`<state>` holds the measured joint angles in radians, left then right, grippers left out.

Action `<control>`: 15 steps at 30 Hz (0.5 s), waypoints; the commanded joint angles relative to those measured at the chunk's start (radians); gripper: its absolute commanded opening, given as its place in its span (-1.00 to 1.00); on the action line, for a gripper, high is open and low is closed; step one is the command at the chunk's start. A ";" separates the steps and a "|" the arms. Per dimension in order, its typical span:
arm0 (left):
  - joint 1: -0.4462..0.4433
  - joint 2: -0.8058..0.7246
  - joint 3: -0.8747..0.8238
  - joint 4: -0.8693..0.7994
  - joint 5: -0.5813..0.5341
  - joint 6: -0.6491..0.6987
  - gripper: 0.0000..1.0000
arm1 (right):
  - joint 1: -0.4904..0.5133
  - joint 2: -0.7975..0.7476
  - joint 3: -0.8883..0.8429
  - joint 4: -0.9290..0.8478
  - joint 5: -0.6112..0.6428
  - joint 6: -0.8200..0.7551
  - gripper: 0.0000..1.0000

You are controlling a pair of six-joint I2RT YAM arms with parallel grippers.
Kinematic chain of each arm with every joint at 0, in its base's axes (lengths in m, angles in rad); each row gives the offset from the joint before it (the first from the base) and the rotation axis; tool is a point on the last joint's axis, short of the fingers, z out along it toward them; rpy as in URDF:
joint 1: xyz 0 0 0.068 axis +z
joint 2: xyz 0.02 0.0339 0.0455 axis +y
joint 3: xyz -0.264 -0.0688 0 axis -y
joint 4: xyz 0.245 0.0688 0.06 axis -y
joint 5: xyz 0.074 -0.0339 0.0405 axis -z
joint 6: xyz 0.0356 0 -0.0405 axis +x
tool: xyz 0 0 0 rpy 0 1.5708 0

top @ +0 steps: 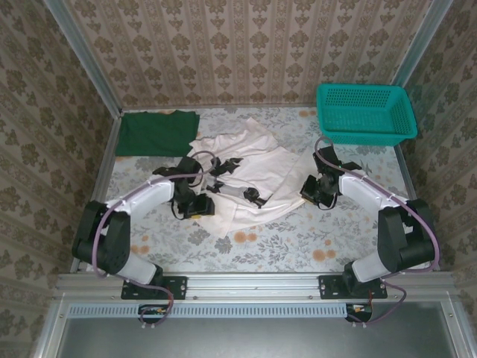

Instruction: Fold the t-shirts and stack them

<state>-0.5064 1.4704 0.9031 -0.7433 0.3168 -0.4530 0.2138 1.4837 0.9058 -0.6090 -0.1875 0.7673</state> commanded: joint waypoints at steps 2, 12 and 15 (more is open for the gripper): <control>-0.132 0.010 -0.011 -0.006 -0.022 0.069 -0.02 | -0.001 0.013 0.022 -0.015 0.001 0.015 -1.00; -0.330 0.181 0.026 0.000 -0.176 0.023 0.04 | -0.002 0.019 0.031 -0.014 -0.029 -0.005 -1.00; -0.363 0.219 0.032 -0.003 -0.202 0.019 0.01 | -0.003 0.017 0.027 -0.013 -0.034 -0.008 -1.00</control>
<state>-0.8429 1.6463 0.9264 -0.7441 0.1619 -0.4255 0.2138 1.4944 0.9154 -0.6086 -0.1974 0.7647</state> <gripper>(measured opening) 0.506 0.062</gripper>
